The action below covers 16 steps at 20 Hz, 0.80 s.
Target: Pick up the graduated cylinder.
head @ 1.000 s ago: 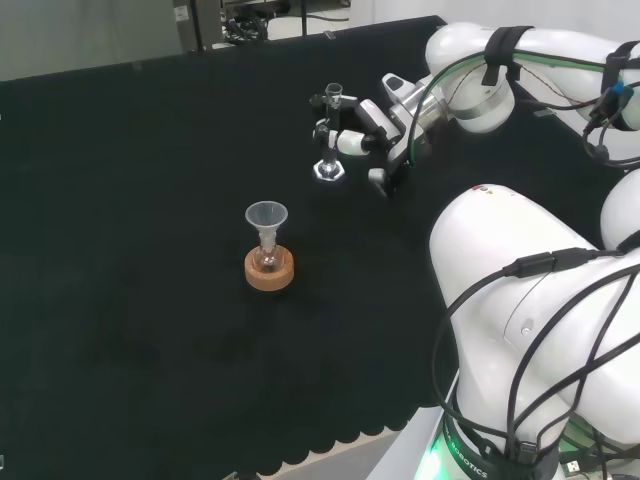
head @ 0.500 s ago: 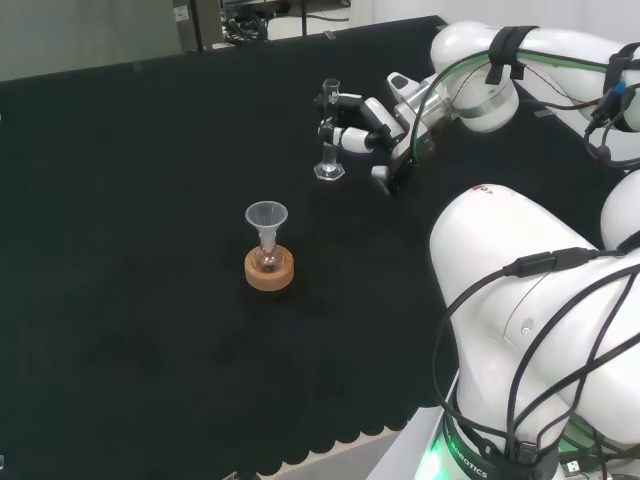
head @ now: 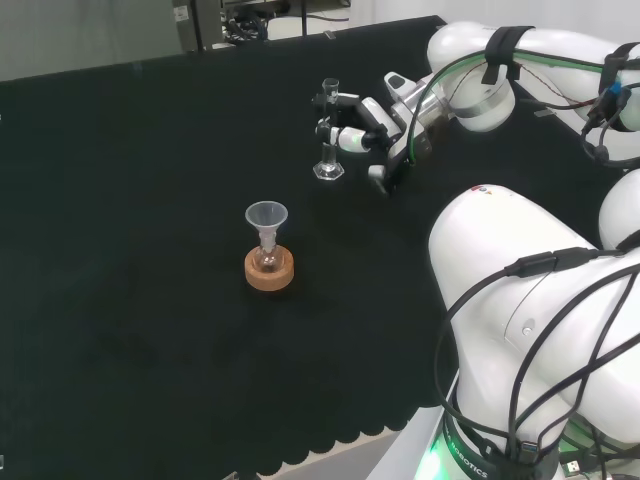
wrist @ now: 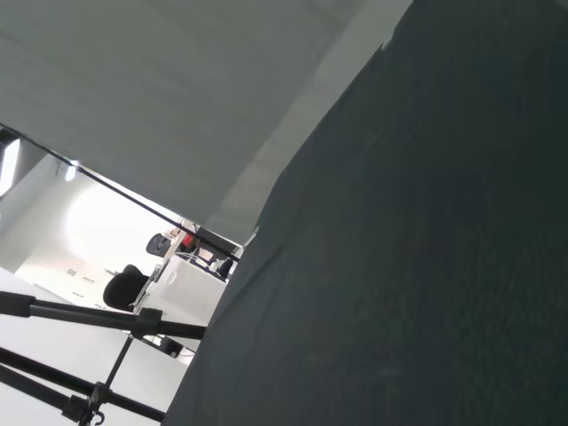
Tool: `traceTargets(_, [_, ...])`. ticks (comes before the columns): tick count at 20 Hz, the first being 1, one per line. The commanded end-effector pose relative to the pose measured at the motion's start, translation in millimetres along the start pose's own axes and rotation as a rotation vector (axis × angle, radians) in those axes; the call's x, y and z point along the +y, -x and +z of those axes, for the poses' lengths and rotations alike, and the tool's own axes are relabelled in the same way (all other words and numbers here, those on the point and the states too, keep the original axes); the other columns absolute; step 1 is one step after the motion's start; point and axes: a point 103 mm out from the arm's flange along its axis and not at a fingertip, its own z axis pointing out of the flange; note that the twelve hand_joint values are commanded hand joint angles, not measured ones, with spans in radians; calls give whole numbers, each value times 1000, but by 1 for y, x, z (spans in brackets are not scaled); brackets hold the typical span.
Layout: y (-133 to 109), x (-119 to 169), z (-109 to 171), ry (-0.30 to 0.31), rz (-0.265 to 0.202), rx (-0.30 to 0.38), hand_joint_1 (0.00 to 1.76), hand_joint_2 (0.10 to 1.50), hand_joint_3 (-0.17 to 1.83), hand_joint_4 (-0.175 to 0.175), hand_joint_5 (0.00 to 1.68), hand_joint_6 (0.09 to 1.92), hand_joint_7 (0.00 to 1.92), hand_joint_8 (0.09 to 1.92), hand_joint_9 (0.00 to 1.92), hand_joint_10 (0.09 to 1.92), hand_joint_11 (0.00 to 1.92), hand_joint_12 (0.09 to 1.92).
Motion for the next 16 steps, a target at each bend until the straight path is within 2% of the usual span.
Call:
traceTargets(1, [1, 0, 2, 12, 1, 4, 1089, 1112, -175, -17, 678, 272, 524, 547, 777, 405, 573, 1181])
traceTargets(6, [1, 1, 4, 10, 7, -2, 1104, 1140, -175, -16, 624, 482, 527, 561, 789, 401, 591, 1174])
traceTargets(12, [1, 1, -1, 24, 17, 8, 1114, 1158, -175, -16, 622, 551, 538, 566, 805, 402, 609, 1167])
traceTargets(16, [2, 3, -6, 35, 21, -9, 1146, 1202, -175, -12, 659, 623, 587, 569, 861, 396, 691, 1121])
